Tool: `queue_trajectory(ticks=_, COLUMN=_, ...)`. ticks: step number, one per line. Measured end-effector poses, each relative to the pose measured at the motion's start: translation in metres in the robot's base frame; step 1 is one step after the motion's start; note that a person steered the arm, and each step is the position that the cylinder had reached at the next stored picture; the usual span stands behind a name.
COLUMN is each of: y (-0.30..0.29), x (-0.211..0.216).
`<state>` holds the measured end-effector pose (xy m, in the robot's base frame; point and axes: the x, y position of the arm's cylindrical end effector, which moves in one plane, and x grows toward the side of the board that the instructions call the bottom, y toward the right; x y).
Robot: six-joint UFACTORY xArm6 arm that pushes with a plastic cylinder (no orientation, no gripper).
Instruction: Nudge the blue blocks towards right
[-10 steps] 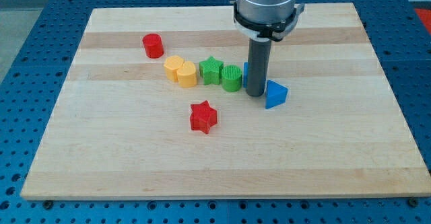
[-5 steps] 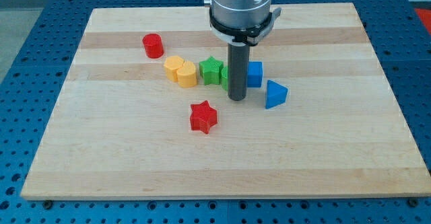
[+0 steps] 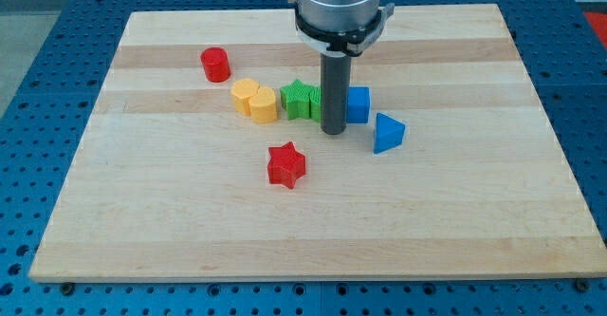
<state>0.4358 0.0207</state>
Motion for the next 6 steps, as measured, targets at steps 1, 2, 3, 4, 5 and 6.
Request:
queue_trajectory(ticks=1, y=0.0, x=-0.002)
queue_trajectory(ticks=2, y=0.0, x=-0.006)
queue_trajectory(ticks=3, y=0.006, x=-0.007)
queue_trajectory(ticks=4, y=0.022, x=-0.006)
queue_trajectory(ticks=5, y=0.049, x=-0.006)
queue_trajectory(ticks=6, y=0.057, x=-0.006)
